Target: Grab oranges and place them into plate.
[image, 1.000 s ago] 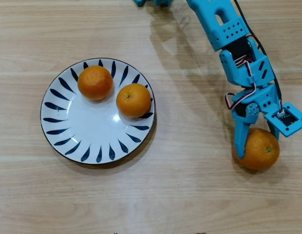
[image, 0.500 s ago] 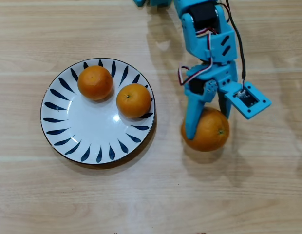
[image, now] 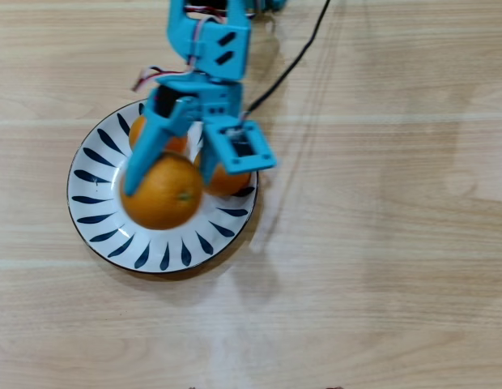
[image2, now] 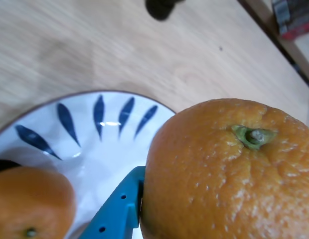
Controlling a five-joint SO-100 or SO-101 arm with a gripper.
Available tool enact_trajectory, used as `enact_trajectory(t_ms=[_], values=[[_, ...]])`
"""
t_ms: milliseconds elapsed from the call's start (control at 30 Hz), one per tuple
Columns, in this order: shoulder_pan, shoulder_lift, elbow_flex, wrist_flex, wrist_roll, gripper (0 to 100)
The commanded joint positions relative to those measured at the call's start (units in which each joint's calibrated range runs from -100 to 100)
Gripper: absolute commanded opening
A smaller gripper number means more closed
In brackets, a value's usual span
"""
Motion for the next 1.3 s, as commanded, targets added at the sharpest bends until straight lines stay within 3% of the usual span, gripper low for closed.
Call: enact_trajectory(t_ms=[0, 233, 400, 633, 1000, 1067, 1100, 1167, 1267], values=[[4.47, -3.34, -0.88, -1.05, -0.01, 24], [4.79, 1.9, -0.88, -1.22, -0.06, 25], [3.99, 3.59, 3.01, -8.19, -0.32, 25], [3.26, 3.34, 12.7, -19.62, -6.02, 39], [1.33, -0.8, 13.42, -19.1, -6.07, 32], [0.44, -3.34, 14.51, -18.5, -6.02, 25], [-0.04, -6.63, 15.78, -16.35, -5.97, 13], [-0.61, -10.52, 17.04, -14.2, -5.18, 0], [-2.63, -16.78, 20.57, -9.91, 0.15, 4]])
